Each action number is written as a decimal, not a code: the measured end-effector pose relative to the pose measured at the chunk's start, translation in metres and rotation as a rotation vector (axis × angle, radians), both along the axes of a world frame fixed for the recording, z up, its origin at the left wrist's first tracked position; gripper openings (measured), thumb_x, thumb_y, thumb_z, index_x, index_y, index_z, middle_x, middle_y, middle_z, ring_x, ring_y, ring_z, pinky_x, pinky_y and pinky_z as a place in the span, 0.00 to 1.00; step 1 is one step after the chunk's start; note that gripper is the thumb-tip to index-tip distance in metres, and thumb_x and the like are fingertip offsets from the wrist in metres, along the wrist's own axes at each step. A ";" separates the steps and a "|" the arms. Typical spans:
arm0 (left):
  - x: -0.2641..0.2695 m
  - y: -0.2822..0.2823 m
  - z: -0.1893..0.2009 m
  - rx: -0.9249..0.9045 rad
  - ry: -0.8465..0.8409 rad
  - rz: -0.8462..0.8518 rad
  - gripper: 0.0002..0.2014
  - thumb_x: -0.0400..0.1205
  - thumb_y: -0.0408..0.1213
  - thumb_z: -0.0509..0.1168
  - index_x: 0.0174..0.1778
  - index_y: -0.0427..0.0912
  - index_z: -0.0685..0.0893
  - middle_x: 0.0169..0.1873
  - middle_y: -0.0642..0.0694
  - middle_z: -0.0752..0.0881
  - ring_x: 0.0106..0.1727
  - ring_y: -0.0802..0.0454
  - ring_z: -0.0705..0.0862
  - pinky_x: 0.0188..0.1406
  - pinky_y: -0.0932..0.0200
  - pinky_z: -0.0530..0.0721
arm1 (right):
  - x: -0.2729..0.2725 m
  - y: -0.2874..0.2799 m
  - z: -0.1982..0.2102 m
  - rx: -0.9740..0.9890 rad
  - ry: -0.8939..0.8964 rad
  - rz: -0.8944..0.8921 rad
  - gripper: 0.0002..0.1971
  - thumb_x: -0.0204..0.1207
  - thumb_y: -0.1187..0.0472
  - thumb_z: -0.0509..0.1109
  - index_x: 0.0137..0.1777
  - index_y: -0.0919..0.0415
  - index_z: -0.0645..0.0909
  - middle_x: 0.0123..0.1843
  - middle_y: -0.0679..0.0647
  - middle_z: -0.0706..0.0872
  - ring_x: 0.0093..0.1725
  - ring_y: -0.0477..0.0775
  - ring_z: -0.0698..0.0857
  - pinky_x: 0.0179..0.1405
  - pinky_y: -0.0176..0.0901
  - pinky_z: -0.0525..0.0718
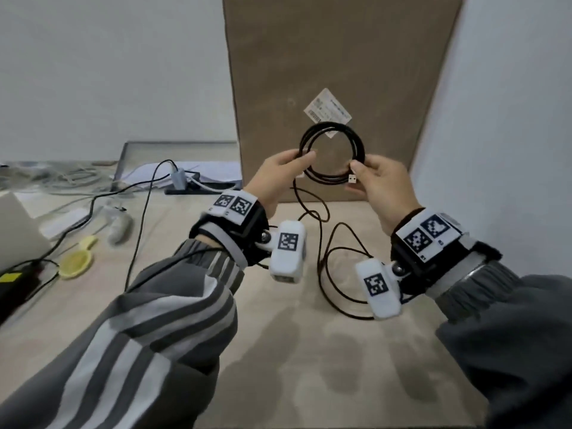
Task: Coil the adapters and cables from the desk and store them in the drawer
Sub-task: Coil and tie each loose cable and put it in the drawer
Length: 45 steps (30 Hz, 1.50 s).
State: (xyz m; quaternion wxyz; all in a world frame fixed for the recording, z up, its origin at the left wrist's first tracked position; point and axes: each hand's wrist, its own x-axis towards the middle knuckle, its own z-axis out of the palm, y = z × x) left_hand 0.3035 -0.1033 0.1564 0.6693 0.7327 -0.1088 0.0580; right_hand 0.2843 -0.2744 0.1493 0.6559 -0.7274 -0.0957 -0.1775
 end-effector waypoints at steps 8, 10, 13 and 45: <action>0.021 -0.011 -0.024 -0.547 0.064 -0.243 0.10 0.89 0.36 0.52 0.52 0.37 0.78 0.35 0.48 0.83 0.42 0.53 0.83 0.50 0.60 0.82 | 0.029 0.001 -0.024 0.057 0.083 0.074 0.08 0.83 0.61 0.64 0.47 0.52 0.85 0.44 0.46 0.90 0.48 0.44 0.88 0.43 0.35 0.83; 0.026 -0.010 -0.033 -0.596 0.067 -0.243 0.11 0.89 0.38 0.52 0.50 0.39 0.78 0.30 0.50 0.76 0.37 0.55 0.79 0.43 0.61 0.81 | 0.038 0.000 -0.027 -0.039 0.076 0.057 0.08 0.82 0.59 0.65 0.47 0.51 0.86 0.41 0.41 0.88 0.42 0.37 0.84 0.41 0.32 0.79; 0.033 -0.010 -0.046 -0.682 0.079 -0.244 0.16 0.89 0.46 0.51 0.47 0.40 0.78 0.27 0.51 0.68 0.32 0.56 0.72 0.40 0.61 0.81 | 0.047 -0.004 -0.035 -0.100 0.090 0.101 0.07 0.80 0.60 0.67 0.48 0.52 0.87 0.32 0.37 0.85 0.32 0.33 0.77 0.31 0.25 0.73; 0.022 -0.008 -0.032 0.066 -0.193 -0.085 0.13 0.85 0.49 0.60 0.58 0.46 0.83 0.51 0.51 0.87 0.55 0.60 0.84 0.60 0.63 0.79 | 0.037 -0.022 -0.019 -0.340 -0.090 0.000 0.09 0.79 0.64 0.68 0.37 0.58 0.85 0.32 0.53 0.89 0.24 0.46 0.83 0.25 0.35 0.82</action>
